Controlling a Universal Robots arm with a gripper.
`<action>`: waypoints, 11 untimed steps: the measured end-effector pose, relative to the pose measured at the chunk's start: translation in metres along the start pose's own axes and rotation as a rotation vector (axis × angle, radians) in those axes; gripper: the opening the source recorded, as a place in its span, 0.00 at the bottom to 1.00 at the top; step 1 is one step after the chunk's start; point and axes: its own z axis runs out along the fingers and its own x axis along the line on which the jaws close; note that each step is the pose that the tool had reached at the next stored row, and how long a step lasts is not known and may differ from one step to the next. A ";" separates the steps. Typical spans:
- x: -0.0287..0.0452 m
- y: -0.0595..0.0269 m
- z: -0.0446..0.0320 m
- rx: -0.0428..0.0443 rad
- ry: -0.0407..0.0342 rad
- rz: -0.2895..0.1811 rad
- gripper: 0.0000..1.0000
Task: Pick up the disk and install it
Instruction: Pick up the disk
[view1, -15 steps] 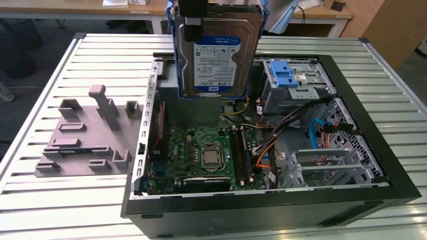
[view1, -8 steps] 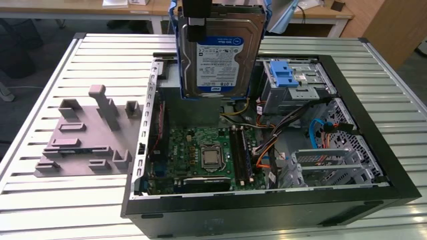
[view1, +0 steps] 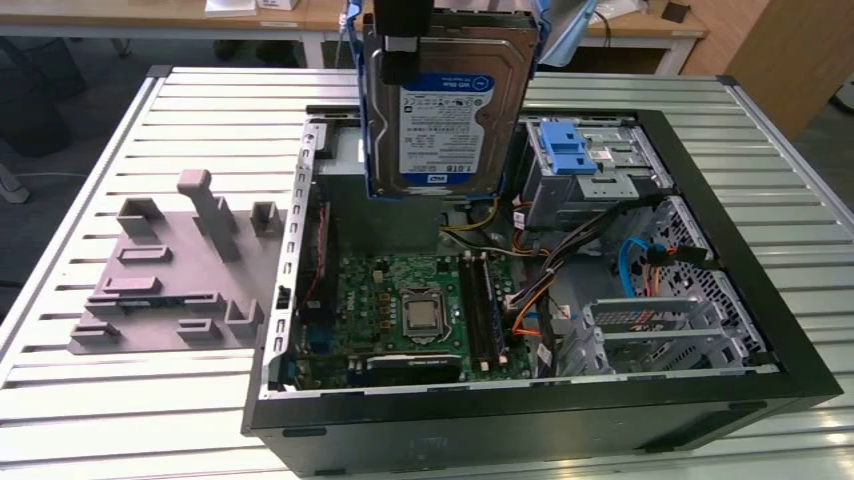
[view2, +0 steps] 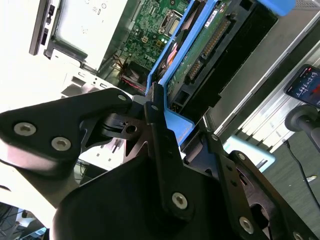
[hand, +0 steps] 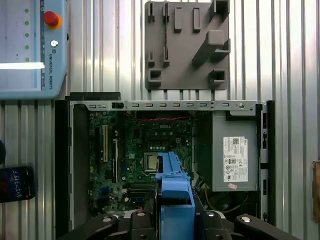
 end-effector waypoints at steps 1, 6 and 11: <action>0.0002 -0.0007 0.0000 0.0000 0.0000 0.000 0.36; 0.0032 -0.0072 -0.0001 0.0000 -0.0001 0.000 0.36; 0.0059 -0.0144 0.0003 0.0000 -0.0002 0.000 0.36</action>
